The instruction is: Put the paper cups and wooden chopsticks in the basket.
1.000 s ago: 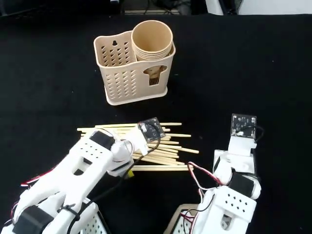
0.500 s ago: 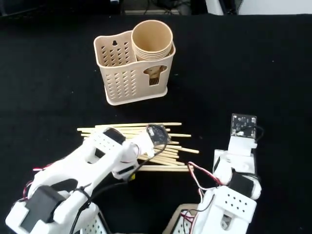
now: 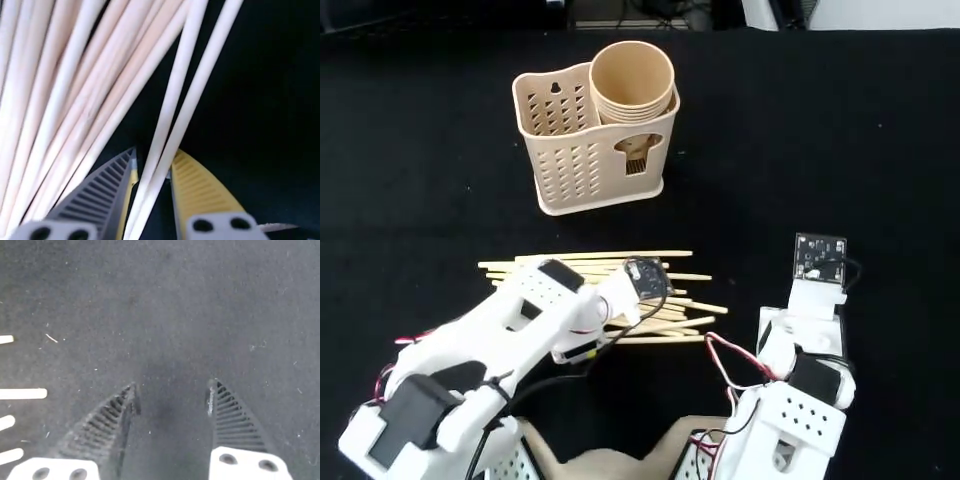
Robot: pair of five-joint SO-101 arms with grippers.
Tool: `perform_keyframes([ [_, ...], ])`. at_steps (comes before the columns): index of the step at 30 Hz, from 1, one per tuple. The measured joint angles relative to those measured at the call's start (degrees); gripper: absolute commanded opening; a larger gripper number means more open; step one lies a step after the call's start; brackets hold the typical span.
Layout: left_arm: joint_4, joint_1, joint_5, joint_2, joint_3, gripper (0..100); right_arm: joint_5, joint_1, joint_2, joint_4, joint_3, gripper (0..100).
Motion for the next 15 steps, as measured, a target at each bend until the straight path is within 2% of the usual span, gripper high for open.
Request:
perform_keyframes([
  [5,3.5,0.8,0.0,0.2,-1.0,9,0.0,0.0,0.0,0.0,0.0,22.2],
  [10,4.0,4.3,0.2,0.3,-1.0,9,0.0,0.0,0.0,0.0,0.0,22.2],
  [15,3.2,4.5,0.2,0.3,-1.0,11,0.0,0.0,0.0,0.0,0.0,22.2],
])
